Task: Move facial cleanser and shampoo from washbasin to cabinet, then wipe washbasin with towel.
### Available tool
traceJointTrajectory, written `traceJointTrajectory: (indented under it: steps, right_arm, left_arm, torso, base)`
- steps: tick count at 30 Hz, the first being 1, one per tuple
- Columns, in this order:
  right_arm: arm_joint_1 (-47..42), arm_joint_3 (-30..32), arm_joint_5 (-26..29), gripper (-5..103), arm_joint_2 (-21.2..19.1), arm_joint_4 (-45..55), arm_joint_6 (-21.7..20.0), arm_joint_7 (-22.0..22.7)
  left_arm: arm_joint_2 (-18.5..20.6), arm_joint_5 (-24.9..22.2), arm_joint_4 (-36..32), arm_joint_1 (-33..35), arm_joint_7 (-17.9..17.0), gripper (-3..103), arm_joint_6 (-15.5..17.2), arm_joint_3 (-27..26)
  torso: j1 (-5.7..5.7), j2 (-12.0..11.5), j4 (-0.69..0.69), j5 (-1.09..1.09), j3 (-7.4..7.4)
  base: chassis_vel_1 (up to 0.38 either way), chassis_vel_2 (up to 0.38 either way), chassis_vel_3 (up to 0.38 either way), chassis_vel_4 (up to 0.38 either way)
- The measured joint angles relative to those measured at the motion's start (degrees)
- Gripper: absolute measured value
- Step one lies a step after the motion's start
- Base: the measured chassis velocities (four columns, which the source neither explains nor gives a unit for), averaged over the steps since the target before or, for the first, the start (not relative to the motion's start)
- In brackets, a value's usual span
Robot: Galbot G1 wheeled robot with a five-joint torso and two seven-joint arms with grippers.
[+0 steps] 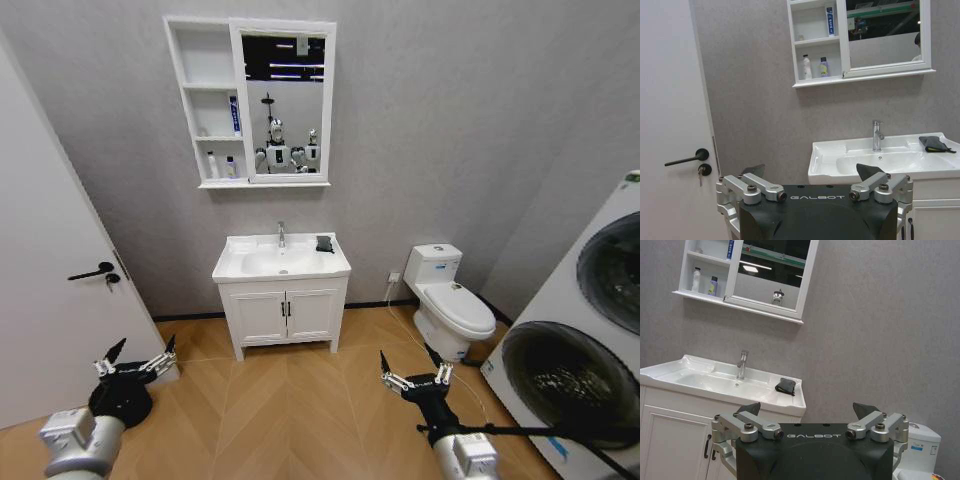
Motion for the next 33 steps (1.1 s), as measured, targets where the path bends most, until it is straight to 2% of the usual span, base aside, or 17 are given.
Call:
traceJointTrajectory:
  steps: [33]
  right_arm:
    - [-0.04,-0.02,0.08,100,0.03,0.04,-0.09,0.11]
  left_arm:
    - [0.0,0.0,0.0,0.01,0.0,100,0.0,-0.01]
  torso:
    - [-0.09,0.05,-0.02,0.01,-0.03]
  base:
    - [0.0,0.0,0.0,0.0]
